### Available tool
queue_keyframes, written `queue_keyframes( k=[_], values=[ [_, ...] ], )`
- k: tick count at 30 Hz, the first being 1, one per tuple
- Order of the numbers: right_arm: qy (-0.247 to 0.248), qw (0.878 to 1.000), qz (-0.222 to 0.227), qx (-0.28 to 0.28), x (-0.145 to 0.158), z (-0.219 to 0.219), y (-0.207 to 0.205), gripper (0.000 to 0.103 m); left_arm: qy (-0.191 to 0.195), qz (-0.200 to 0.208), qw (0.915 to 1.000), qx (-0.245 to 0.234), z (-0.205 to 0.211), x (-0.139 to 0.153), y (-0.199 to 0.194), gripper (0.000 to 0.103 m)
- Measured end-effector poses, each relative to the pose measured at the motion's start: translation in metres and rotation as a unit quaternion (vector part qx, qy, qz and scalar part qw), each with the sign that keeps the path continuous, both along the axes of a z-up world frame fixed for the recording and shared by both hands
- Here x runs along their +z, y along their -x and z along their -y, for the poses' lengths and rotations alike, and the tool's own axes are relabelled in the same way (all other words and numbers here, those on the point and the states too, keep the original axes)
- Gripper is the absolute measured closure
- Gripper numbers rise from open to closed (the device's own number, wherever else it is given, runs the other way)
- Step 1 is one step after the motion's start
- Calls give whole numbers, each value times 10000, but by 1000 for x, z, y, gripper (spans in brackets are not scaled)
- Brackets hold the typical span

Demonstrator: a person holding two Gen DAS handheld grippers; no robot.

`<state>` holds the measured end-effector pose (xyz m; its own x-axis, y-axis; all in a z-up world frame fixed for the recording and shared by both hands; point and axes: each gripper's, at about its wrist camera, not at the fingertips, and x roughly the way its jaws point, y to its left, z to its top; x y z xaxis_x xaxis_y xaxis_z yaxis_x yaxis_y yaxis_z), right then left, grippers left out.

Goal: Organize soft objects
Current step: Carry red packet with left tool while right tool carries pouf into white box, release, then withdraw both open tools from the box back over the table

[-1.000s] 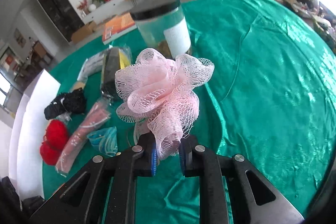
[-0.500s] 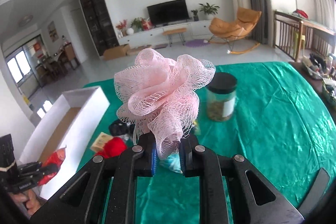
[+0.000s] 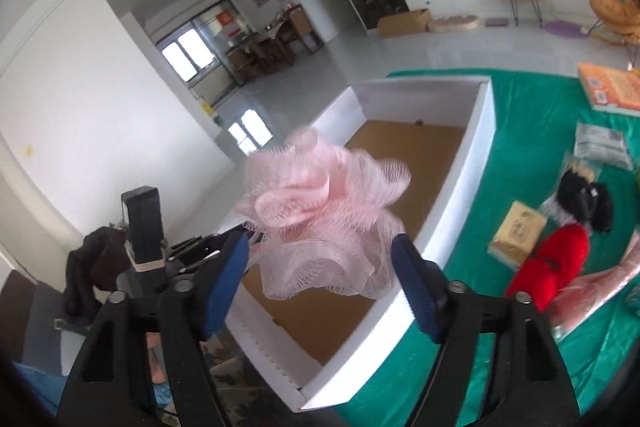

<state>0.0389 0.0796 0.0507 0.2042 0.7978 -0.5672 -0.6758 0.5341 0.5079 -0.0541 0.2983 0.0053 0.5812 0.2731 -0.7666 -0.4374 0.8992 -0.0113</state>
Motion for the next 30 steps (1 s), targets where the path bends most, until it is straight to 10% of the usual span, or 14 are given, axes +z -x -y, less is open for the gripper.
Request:
queue_keyframes(
  k=[6, 13, 15, 17, 18, 30],
  values=[
    [639, 9903, 460, -1144, -32, 71, -11, 25, 324, 108, 9981, -517, 39, -12, -21, 78],
    [1281, 9504, 149, -2829, -92, 200, -20, 25, 801, 506, 9914, -903, 73, 6, -31, 78],
    [1240, 9413, -11, -3141, -102, 229, -15, 25, 641, 498, 9930, -858, 75, 10, -32, 66],
    [1149, 9339, -163, -3382, -110, 248, -6, 25, 532, 593, 9938, -777, 76, 14, -30, 18],
    [1109, 9311, -225, -3469, -115, 255, -5, 25, 464, 680, 9939, -738, 77, 17, -28, 13],
    [1033, 9308, -77, -3507, -118, 258, 5, 25, -471, 580, 9951, -654, 105, 36, -35, 8]
  ],
)
